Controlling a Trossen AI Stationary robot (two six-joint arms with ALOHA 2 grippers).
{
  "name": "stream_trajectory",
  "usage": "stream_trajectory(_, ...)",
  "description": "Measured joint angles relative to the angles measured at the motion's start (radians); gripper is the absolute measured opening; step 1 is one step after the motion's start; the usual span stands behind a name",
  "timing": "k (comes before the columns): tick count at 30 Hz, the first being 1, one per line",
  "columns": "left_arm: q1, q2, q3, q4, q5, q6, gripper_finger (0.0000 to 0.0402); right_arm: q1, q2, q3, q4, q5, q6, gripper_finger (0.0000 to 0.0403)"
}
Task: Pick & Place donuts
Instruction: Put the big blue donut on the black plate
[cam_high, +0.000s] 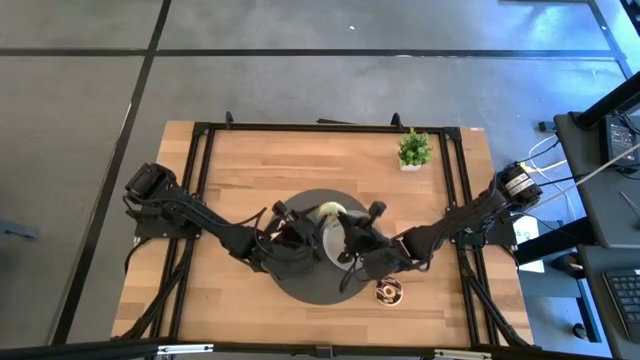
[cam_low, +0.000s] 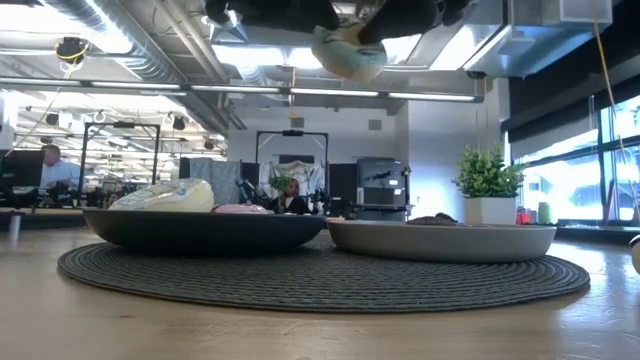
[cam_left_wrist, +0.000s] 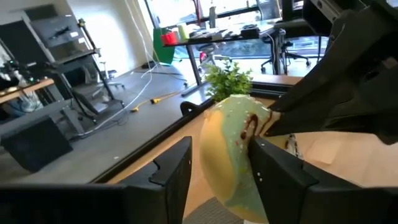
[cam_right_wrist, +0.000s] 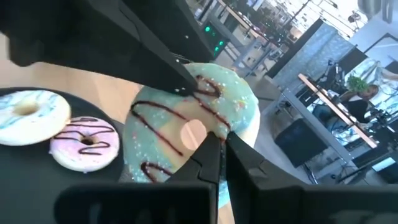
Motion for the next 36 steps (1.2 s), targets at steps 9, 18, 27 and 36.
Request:
stream_trajectory(9, 0.015, 0.000, 0.000, -0.023, 0.159, 0.000, 0.0125, 0.018, 0.000, -0.001, 0.048, 0.000, -0.058, 0.0016)
stream_trajectory(18, 0.014, 0.000, 0.000, -0.023, 0.139, 0.007, 0.0051, 0.020, 0.000, -0.001, 0.051, -0.007, -0.057, 0.0017)
stream_trajectory(27, -0.016, -0.046, -0.002, -0.076, 0.162, 0.017, 0.0012, 0.031, -0.026, -0.002, 0.044, -0.077, -0.075, 0.0092)
stream_trajectory(36, -0.012, -0.154, 0.000, -0.435, 0.453, -0.318, 0.0013, 0.126, -0.177, 0.000, -0.201, -0.080, 0.098, 0.0211)
